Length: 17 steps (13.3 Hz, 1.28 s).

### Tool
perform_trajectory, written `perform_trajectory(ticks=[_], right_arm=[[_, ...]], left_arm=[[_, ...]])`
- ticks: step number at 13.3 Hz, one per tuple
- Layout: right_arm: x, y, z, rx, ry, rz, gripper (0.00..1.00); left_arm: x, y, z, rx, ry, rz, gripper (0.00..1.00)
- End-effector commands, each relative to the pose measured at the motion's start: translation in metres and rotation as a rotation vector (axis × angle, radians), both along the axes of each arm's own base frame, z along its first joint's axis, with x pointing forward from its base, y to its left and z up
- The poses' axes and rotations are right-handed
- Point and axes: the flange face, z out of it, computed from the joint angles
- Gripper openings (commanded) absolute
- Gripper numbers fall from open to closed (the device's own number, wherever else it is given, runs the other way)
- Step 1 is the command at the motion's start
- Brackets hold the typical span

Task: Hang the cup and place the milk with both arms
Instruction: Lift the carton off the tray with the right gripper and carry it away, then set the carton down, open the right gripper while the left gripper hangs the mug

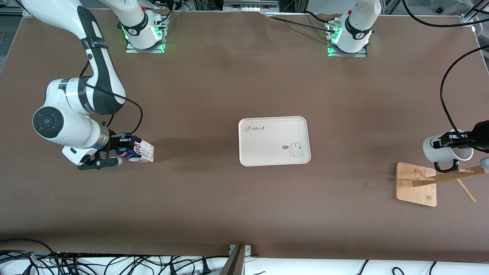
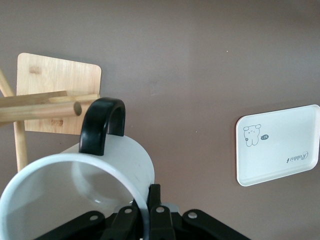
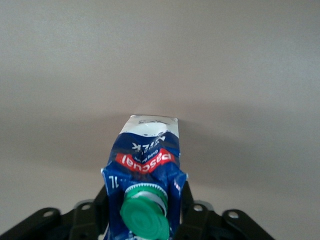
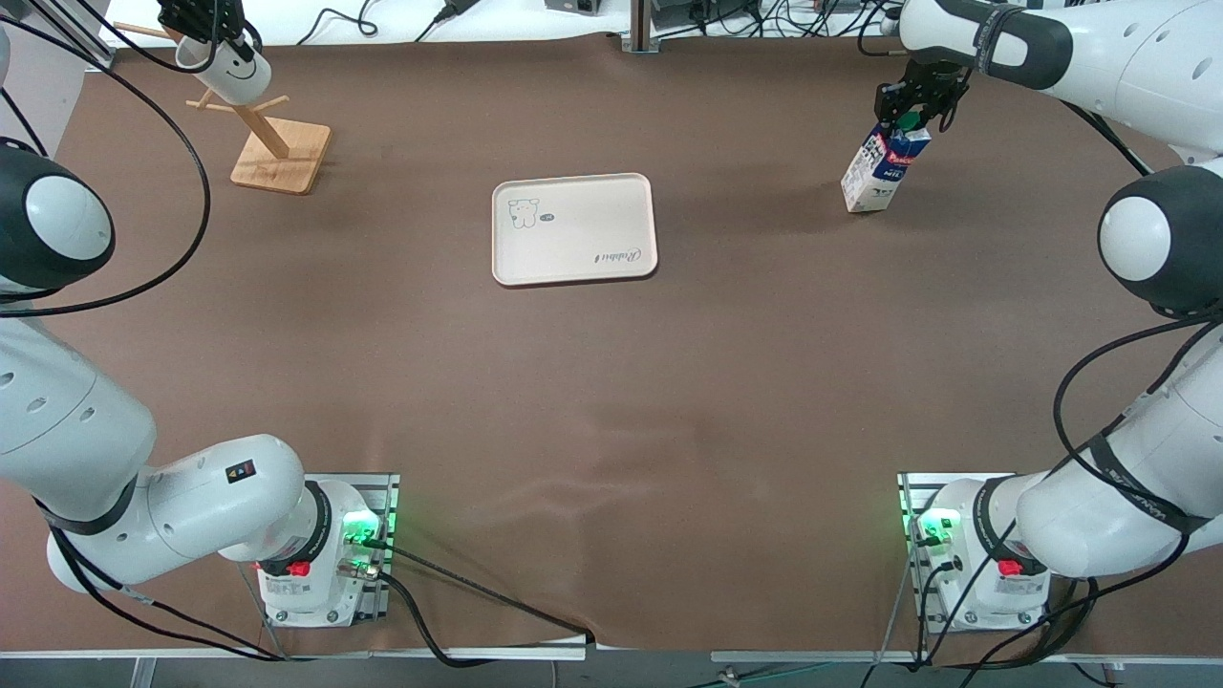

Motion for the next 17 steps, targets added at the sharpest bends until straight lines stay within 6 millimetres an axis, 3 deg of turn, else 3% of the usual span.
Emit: perform_trajectory(ticks=[1,5,6,8,9,11,12,13,15,17], right_arm=[[-0.008,0.001,0.005,0.014,-0.006,-0.011,0.66],[-0.005,0.000,0.017,0.017,-0.023,-0.014,0.80],[-0.002,-0.003,0.024,0.017,-0.037,-0.015,1.00],[0.007,-0.007,0.050,0.016,-0.057,-0.004,1.00],[0.013,-0.009,0.071,0.015,-0.078,-0.003,1.00],[0.006,-0.010,0.116,0.022,-0.049,-0.013,1.00],[-0.004,-0.015,0.141,0.028,-0.036,-0.015,1.00],[-0.017,-0.019,0.170,0.040,-0.043,-0.016,1.00],[-0.049,-0.037,0.215,0.053,-0.036,-0.028,1.00],[-0.085,-0.052,0.233,0.071,-0.061,-0.012,1.00]], left_arm=[[0.002,0.001,0.013,-0.003,-0.030,-0.013,0.00],[0.007,0.014,0.007,0.016,-0.059,-0.039,0.00],[0.008,0.016,0.008,0.021,-0.081,-0.056,0.00],[0.006,0.035,0.005,0.021,-0.083,-0.034,0.00],[0.006,0.040,0.001,0.017,-0.085,-0.051,0.00],[-0.001,0.072,-0.009,0.010,-0.084,-0.067,0.00],[0.000,0.074,-0.011,0.014,-0.082,-0.077,0.27],[0.000,0.071,-0.008,0.037,-0.079,-0.081,0.99],[0.000,0.069,-0.006,0.040,-0.074,-0.064,1.00],[-0.002,0.058,0.007,0.055,-0.079,-0.057,1.00]])
